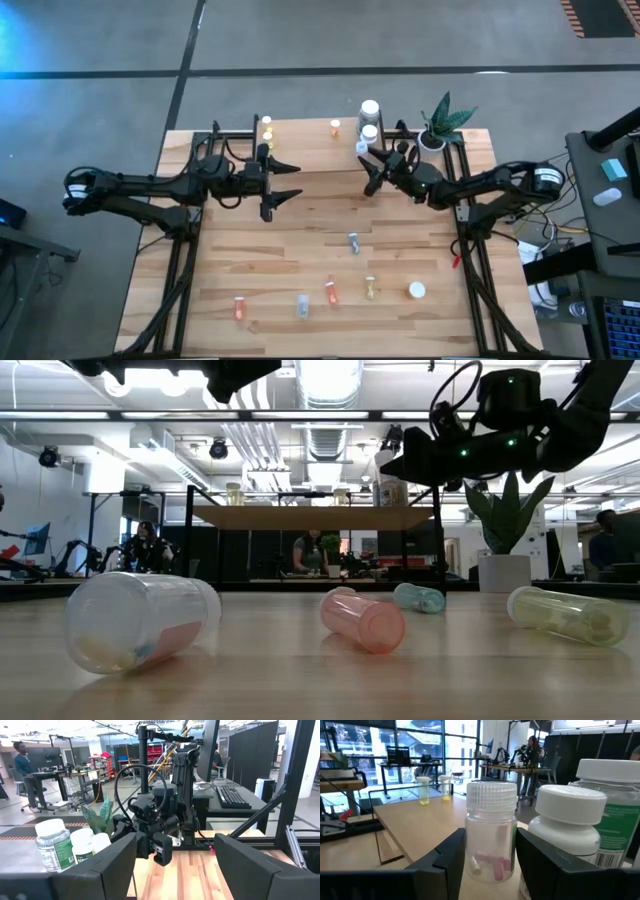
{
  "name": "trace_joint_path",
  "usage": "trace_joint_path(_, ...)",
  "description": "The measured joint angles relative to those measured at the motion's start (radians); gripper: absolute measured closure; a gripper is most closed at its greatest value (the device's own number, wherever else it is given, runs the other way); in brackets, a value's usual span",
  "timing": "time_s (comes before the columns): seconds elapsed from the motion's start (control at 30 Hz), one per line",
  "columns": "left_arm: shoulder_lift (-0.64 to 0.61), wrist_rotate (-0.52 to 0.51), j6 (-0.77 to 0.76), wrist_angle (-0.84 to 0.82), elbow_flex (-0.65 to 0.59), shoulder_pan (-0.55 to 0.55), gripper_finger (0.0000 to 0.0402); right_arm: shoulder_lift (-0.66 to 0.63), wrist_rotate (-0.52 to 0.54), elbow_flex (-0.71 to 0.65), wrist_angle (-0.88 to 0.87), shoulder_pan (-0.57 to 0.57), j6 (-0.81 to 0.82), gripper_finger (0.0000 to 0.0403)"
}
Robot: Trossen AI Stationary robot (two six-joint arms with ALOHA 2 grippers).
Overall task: Pick and place medicine bottles onto shelf by color
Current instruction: Put the transparent pill bottle on the shelf
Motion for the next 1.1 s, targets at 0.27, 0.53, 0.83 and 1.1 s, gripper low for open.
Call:
trace_joint_path(0.27,0.000,0.000,0.000,0.001,-0.001,0.000,0.0152,0.054,0.001,0.002,0.003,-0.006,0.034,0.0247)
trace_joint_path(0.53,0.000,0.000,0.000,0.000,-0.003,0.000,0.0152,0.055,-0.033,-0.001,-0.003,-0.004,0.041,0.0247)
trace_joint_path(0.83,0.000,0.000,0.000,-0.001,-0.003,0.000,0.0152,-0.006,-0.114,-0.002,-0.013,0.026,0.077,0.0247)
trace_joint_path(1.1,0.000,-0.001,0.000,-0.001,-0.003,0.000,0.0152,-0.120,-0.105,-0.006,-0.128,0.041,0.056,0.0246)
